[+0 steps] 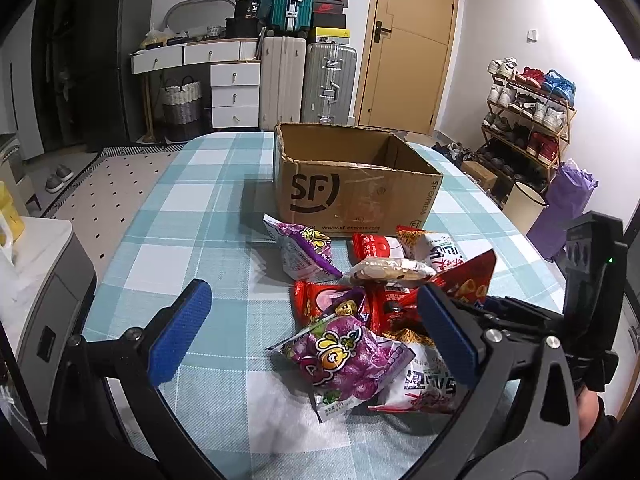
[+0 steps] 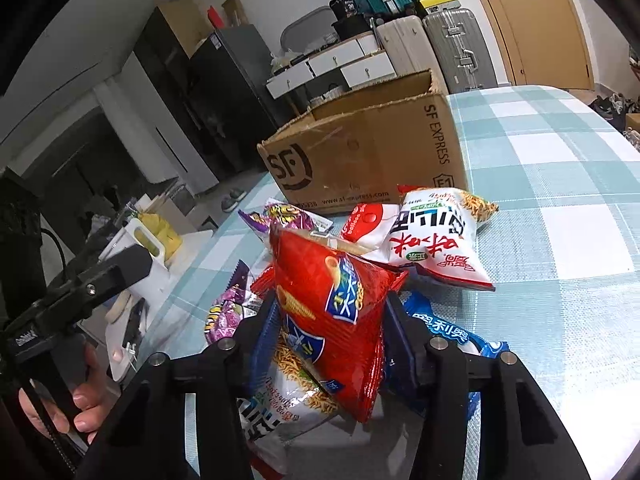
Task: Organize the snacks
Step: 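Grasp the red chip bag with the right gripper and lift it, then grasp the purple candy bag with the left gripper while the right holds the red bag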
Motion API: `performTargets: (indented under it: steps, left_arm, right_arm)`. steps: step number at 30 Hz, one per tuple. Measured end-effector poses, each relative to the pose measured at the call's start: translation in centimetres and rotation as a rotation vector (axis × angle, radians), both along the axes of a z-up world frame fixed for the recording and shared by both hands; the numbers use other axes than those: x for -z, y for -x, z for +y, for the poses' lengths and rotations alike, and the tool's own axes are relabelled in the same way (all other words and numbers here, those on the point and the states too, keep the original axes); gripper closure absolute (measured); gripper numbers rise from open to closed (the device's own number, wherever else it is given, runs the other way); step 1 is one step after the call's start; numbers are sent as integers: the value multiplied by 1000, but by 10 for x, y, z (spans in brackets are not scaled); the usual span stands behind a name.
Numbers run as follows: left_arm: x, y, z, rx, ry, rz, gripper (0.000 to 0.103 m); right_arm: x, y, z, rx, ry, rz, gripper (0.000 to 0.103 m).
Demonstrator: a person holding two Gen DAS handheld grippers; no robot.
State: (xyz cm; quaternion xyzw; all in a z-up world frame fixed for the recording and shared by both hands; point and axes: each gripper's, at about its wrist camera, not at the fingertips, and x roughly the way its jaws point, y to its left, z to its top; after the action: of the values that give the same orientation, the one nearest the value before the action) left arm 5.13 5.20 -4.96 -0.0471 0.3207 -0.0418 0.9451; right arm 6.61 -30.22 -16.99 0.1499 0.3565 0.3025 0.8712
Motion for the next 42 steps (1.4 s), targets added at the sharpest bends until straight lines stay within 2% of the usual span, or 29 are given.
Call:
performTargets:
  steps: [10, 23, 28, 35, 42]
  left_arm:
    - [2, 11, -5, 15, -23, 19, 1]
    - [18, 18, -35, 99, -28, 90, 1]
    - [27, 11, -35, 71, -40, 117, 1]
    - [42, -7, -23, 47, 3, 181, 1]
    - [51, -19, -18, 35, 14, 199, 1]
  right_arm:
    - [-11, 13, -20, 21, -45, -34, 53]
    - [-24, 40, -49, 66, -54, -75, 53]
    - [-25, 46, -57, 77, -56, -78, 53]
    - [-23, 47, -59, 76, -57, -70, 53]
    - [-20, 45, -60, 77, -56, -63, 53]
